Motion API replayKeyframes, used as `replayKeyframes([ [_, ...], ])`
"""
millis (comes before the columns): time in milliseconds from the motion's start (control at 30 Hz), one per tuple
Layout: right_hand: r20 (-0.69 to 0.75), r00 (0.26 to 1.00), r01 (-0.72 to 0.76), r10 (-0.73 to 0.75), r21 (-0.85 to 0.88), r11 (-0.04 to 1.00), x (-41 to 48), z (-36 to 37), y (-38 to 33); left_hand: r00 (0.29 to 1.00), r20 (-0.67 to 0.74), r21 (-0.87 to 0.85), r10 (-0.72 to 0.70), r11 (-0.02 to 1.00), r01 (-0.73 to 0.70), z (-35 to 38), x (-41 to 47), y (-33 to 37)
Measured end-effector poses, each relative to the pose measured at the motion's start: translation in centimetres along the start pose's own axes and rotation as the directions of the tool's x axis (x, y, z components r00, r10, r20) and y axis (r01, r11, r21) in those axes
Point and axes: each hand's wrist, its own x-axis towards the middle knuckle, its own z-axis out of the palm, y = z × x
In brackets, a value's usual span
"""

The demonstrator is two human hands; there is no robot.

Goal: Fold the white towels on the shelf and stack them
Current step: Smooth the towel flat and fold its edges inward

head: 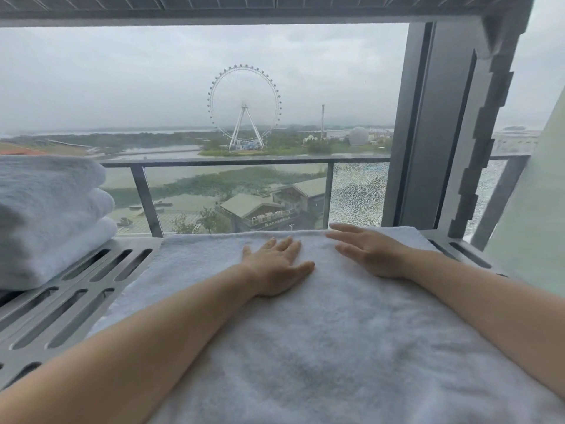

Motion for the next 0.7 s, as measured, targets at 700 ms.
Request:
replayKeyframes([
  [700, 0.134, 0.987, -0.081, 0.094, -0.102, 0.991, -1.1, -0.4, 1.6, 1.0, -0.016, 0.01, 0.01, 1.0, -0.01, 0.0, 0.0, 0.0],
])
